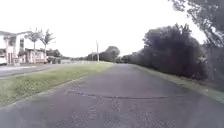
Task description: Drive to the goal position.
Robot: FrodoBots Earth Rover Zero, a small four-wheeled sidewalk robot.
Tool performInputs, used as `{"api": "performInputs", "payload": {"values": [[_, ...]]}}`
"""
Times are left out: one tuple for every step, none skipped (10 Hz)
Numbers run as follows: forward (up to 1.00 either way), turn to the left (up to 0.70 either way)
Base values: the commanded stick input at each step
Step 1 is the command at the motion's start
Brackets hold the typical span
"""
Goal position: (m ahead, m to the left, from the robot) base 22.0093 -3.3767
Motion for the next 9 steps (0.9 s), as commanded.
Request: {"api": "performInputs", "payload": {"values": [[0.06,0.00],[0.05,0.00],[0.05,0.00],[0.05,0.00],[0.05,0.00],[0.06,0.00],[0.05,0.00],[0.05,0.00],[0.06,0.00]]}}
